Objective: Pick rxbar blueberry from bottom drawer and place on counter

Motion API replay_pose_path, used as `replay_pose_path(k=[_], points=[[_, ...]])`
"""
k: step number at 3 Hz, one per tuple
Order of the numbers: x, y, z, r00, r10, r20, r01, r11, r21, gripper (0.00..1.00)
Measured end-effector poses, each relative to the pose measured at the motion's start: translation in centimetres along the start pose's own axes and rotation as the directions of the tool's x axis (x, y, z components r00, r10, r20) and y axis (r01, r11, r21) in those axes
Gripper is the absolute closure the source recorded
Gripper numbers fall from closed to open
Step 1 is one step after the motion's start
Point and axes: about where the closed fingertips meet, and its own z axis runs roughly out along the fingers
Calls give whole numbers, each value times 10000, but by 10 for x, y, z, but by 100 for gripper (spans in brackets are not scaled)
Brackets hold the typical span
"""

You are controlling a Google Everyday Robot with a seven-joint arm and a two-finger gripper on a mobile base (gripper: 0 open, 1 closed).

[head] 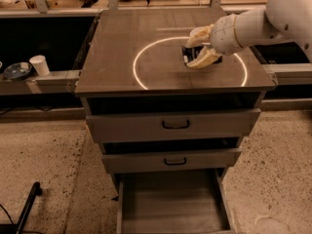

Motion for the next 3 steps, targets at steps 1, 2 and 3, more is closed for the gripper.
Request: replay_pose_path(k=[1, 2, 3], points=[[0, 0, 0, 10000, 0, 0, 0, 10000, 0, 54], [0, 0, 0, 10000, 0, 2, 0, 10000, -3, 30], [0, 0, 0, 10000, -1, 5, 1, 10000, -6, 0]])
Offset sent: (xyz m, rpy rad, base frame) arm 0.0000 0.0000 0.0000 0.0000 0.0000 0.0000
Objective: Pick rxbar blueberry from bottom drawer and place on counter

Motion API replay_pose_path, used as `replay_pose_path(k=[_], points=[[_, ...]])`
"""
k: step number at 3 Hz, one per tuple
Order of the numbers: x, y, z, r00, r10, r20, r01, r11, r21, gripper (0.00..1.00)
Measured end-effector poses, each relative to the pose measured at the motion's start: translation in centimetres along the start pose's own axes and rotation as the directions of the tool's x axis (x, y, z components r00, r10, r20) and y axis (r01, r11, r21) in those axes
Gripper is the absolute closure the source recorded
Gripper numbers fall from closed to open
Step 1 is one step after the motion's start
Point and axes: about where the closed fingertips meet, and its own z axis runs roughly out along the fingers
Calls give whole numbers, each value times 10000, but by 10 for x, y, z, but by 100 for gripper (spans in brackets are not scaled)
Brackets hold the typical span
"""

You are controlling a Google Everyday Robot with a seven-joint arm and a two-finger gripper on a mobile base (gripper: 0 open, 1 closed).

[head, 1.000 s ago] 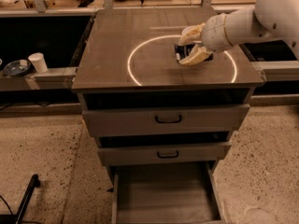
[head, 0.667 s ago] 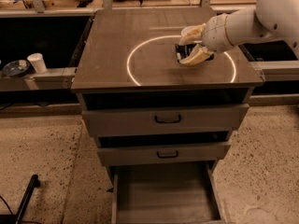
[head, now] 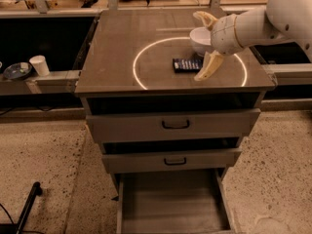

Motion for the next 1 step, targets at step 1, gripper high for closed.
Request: replay_pose_path(k=[1], points=[[0, 0, 0, 10000, 0, 0, 0, 10000, 0, 0]])
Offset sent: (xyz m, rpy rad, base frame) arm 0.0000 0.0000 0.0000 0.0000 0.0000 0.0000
